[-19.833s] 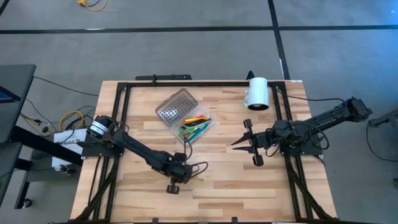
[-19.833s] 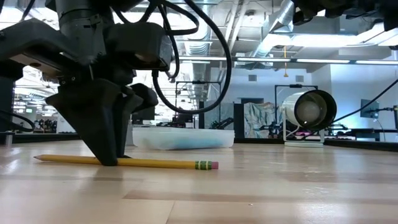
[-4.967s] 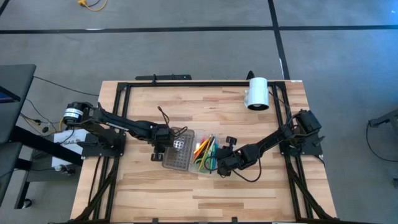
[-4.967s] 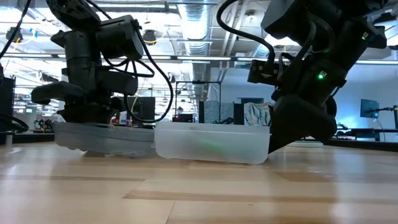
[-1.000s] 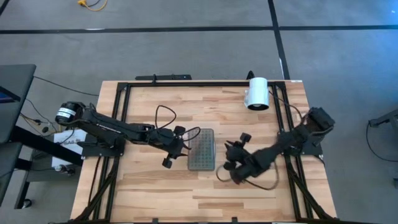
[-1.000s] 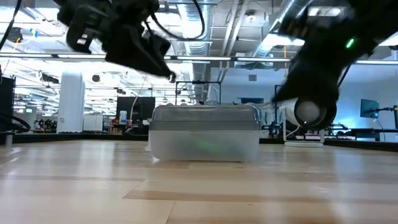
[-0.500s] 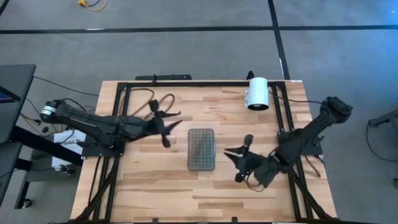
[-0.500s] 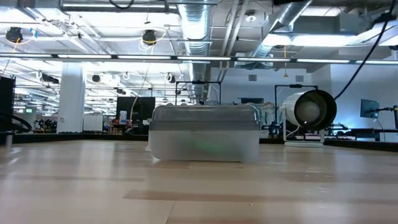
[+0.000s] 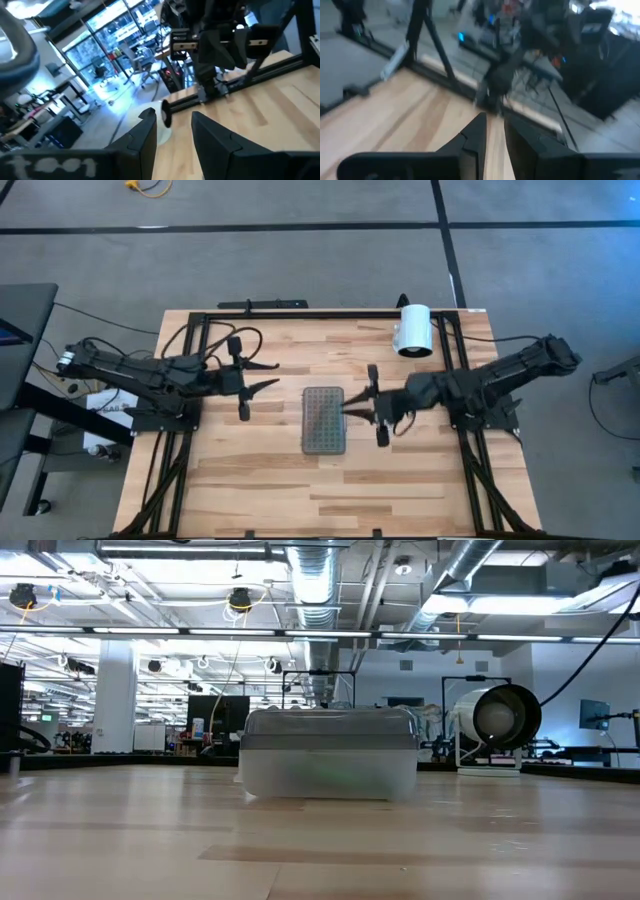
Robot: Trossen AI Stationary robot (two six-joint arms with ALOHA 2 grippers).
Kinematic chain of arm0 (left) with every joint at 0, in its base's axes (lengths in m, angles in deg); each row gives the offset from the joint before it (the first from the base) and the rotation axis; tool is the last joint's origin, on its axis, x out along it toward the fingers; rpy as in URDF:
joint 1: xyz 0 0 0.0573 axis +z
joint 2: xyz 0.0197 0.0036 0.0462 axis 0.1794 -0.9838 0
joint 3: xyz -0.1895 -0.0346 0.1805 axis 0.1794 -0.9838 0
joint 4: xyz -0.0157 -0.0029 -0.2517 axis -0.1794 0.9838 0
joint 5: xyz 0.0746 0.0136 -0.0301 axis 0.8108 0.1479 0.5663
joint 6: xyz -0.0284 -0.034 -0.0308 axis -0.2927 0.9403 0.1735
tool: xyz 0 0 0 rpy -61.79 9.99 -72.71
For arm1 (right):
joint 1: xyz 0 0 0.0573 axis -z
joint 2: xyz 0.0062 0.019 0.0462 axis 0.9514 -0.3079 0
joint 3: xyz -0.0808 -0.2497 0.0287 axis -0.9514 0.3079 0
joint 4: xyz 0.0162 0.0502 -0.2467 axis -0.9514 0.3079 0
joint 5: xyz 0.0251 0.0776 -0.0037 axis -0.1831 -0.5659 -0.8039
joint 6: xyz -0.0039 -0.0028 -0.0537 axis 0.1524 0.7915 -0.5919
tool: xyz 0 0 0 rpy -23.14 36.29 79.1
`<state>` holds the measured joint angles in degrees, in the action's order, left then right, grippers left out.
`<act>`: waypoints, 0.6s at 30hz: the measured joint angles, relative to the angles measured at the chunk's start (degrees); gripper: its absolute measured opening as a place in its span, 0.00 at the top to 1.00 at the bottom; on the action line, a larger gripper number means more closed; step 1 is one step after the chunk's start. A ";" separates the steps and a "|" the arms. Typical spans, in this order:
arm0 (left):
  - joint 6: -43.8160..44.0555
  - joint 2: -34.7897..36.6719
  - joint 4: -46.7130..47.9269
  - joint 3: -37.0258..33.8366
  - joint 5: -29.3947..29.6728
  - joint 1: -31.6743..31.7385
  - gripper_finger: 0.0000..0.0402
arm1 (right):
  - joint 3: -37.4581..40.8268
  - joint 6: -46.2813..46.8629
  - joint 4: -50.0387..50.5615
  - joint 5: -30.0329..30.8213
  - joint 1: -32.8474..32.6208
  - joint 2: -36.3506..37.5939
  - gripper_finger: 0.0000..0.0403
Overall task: Pick & place school supplies into a supply box
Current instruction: Return to home position
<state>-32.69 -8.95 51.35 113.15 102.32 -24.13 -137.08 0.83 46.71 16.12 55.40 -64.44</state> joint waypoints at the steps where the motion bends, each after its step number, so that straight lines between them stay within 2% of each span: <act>1: -0.62 0.50 -0.12 0.00 0.00 0.33 0.72 | 0.00 -0.03 -1.21 -2.89 1.67 0.32 0.84; 6: 0.26 4.73 -0.11 -0.04 -1.43 4.63 0.72 | -0.02 1.86 -3.24 -14.75 11.08 3.44 0.84; 9: 3.45 8.58 1.57 -0.51 -10.70 9.52 0.72 | -0.02 4.18 -2.35 -19.82 16.40 5.18 0.84; 12: 6.44 12.29 1.51 -2.12 -18.62 15.19 0.72 | -0.02 6.85 -0.90 -21.55 20.59 6.32 0.84; 18: 12.26 16.91 1.00 -8.80 -21.22 22.88 0.72 | 1.39 7.48 2.81 -23.70 25.38 7.35 0.84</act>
<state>-20.43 7.96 52.35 104.35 81.09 -1.24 -135.69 8.31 49.52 -7.58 80.79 -57.09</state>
